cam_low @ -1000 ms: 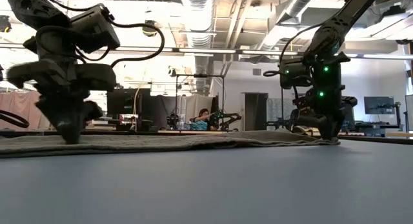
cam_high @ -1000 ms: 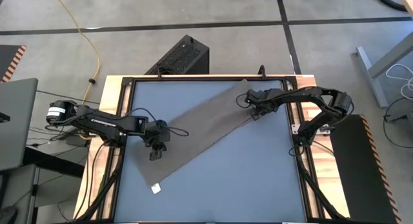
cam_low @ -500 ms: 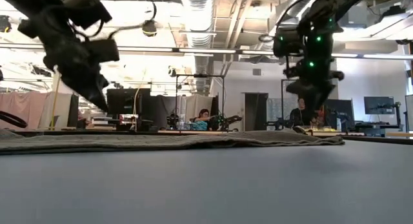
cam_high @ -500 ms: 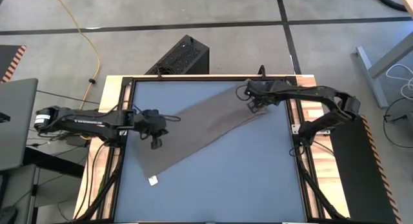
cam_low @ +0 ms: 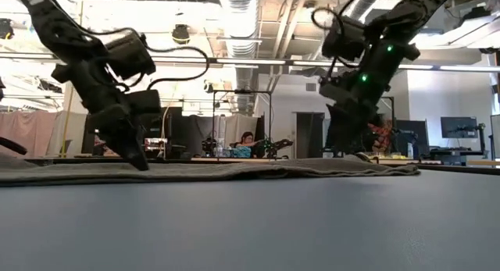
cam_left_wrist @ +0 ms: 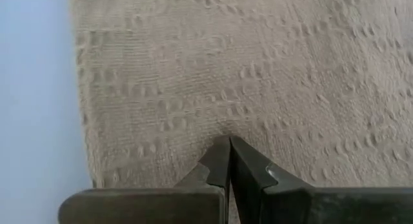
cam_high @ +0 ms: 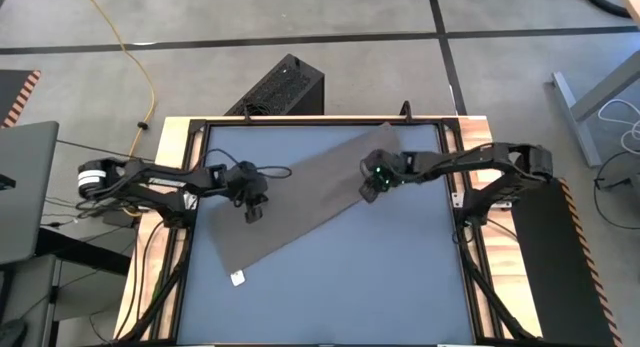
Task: Roll towel into tight, uniform cylinder
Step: Fold the gray towel
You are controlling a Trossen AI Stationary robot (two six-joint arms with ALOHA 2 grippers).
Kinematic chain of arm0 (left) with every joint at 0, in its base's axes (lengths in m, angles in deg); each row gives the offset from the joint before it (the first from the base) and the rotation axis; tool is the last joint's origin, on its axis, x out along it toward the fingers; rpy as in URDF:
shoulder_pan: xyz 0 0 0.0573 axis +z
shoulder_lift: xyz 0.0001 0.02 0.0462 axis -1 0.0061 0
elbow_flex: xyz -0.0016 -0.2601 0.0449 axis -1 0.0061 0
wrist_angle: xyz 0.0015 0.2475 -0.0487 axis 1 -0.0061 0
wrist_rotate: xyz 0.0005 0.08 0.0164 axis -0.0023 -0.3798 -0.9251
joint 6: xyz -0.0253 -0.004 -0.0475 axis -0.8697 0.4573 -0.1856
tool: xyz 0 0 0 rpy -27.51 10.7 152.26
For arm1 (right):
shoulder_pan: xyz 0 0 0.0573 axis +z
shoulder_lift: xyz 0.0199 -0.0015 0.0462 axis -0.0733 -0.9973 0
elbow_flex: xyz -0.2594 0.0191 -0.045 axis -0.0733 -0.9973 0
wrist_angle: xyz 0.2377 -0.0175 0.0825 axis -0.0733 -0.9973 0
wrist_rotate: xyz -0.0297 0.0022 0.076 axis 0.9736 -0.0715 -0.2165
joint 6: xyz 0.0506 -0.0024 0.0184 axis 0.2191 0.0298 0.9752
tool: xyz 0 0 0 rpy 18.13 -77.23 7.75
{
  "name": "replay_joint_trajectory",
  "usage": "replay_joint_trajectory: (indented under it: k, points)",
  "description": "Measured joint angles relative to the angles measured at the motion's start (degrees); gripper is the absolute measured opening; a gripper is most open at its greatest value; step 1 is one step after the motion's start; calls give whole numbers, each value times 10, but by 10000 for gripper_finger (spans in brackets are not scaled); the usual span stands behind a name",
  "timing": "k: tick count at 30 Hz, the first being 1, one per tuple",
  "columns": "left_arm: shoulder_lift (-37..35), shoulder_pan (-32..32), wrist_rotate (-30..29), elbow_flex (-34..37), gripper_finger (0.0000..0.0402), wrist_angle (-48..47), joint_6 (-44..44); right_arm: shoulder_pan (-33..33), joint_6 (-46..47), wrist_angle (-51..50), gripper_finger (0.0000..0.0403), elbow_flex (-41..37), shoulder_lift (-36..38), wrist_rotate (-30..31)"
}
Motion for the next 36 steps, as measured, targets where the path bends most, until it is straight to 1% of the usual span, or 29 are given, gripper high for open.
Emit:
replay_joint_trajectory:
  k: [3,5,6,10,12,16,19,21,22,24,26,27,30,32,34,36]
  points:
    - [17,24,-2,0,0,16,14,38,7,39,202,0,-17,31]
    - [20,38,-7,0,0,25,21,48,12,57,202,0,-36,41]
    - [21,45,-21,0,0,25,24,50,18,62,202,0,-46,43]
    - [18,62,-108,-7,0,15,23,52,27,63,202,0,-96,48]
    - [17,63,-136,-11,0,15,23,51,31,68,202,2,-121,56]
    - [7,64,-170,-17,0,12,27,52,39,72,202,3,-159,73]
    - [-4,64,-206,-22,0,8,28,59,42,62,202,3,-161,54]
    - [-12,65,-217,-23,0,11,29,67,42,52,202,3,-146,42]
    - [-16,65,-215,-23,0,9,30,72,42,45,202,3,-136,42]
    - [-26,65,-193,-23,0,13,31,81,43,33,202,1,-108,32]
    - [-36,65,-157,-23,0,21,39,83,45,13,202,-3,-73,5]
    - [-39,65,-134,-23,0,25,40,83,44,15,202,-3,-54,5]
    - [-41,59,-46,-23,0,35,26,76,33,9,202,0,1,18]
    - [-35,46,8,-22,0,42,2,67,29,8,202,0,16,31]
    - [-24,21,47,-12,0,70,-22,54,27,2,202,0,21,41]
    - [-11,-12,66,0,0,108,-43,39,27,0,202,0,13,66]
